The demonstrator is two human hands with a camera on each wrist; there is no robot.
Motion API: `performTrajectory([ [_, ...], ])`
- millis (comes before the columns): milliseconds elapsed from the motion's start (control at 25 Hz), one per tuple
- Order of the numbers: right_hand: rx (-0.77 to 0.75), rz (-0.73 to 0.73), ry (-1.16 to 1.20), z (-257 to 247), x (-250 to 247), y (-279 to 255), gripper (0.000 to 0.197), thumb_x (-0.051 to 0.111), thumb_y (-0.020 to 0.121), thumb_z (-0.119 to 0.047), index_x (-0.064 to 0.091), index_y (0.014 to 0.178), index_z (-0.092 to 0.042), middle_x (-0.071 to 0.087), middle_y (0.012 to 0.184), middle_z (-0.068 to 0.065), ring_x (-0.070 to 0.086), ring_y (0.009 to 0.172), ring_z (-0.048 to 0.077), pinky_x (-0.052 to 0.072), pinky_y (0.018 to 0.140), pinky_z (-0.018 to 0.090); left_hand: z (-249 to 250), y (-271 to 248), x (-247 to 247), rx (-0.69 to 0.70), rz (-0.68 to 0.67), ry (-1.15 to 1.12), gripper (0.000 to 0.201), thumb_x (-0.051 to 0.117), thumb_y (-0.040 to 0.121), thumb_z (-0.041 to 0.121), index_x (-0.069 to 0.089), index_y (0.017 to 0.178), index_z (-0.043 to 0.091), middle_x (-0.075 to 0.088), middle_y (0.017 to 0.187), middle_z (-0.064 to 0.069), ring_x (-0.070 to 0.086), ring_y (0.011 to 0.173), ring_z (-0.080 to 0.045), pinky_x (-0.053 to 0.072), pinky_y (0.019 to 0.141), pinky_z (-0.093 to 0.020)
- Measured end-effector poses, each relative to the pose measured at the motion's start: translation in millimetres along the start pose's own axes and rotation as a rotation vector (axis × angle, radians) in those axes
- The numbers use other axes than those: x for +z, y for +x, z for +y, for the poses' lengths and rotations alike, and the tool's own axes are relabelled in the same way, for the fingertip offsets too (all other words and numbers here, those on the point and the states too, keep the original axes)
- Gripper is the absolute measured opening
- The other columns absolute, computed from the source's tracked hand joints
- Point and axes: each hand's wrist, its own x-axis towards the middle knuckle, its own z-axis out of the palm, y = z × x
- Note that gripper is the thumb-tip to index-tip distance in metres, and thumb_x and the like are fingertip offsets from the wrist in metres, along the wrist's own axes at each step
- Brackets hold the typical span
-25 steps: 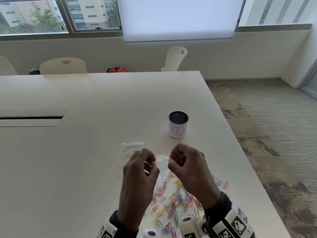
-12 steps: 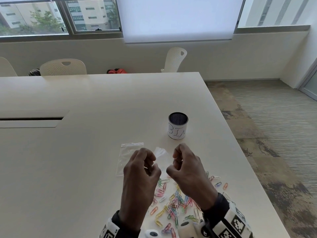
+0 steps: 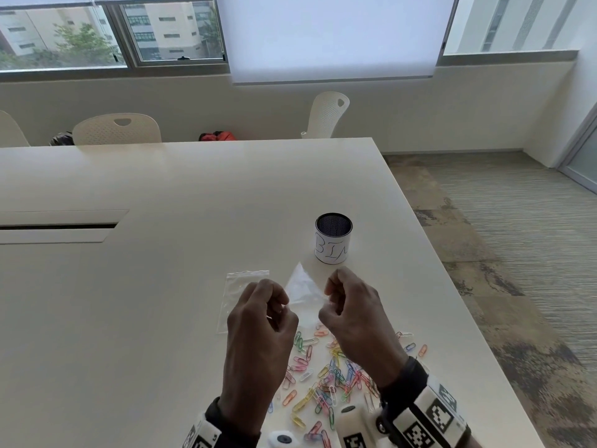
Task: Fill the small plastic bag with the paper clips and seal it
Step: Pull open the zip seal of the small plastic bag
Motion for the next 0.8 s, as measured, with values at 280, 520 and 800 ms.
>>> performTrajectory([
  [280, 0.015, 0.006, 0.112, -4, -15, 1, 0.016, 0.07, 0.093, -0.012, 0.06, 0.086, -0.022, 0.069, 0.079, -0.002, 0.071, 0.065, 0.013, 0.063, 0.061, 0.027, -16, -6, -19, 0.076, -0.324, -0.03, 0.078, 0.084, 0.073, 0.067, 0.044, 0.137, 0.047, 0.048, 0.137, 0.026, 0.052, 0.125, 0.005, 0.045, 0.091, -0.007],
  [520, 0.051, -0.127, 0.301, -20, -25, -4, 0.01, 0.072, 0.094, -0.006, 0.063, 0.09, -0.011, 0.072, 0.084, 0.005, 0.076, 0.065, 0.017, 0.061, 0.061, 0.024, -26, -1, -19, 0.144, -0.423, 0.047, 0.127, 0.086, 0.066, 0.074, 0.005, 0.162, 0.054, 0.005, 0.162, 0.047, 0.006, 0.156, 0.014, 0.019, 0.127, -0.029],
  [800, -0.027, -0.167, 0.178, -22, -29, -6, 0.025, 0.076, 0.091, -0.019, 0.061, 0.109, -0.027, 0.067, 0.096, -0.007, 0.072, 0.078, 0.016, 0.064, 0.068, 0.029, -37, 4, 0, 0.25, -0.334, 0.146, 0.129, 0.1, 0.066, 0.025, 0.017, 0.164, 0.037, 0.054, 0.132, 0.018, 0.035, 0.123, 0.02, 0.036, 0.113, -0.028],
])
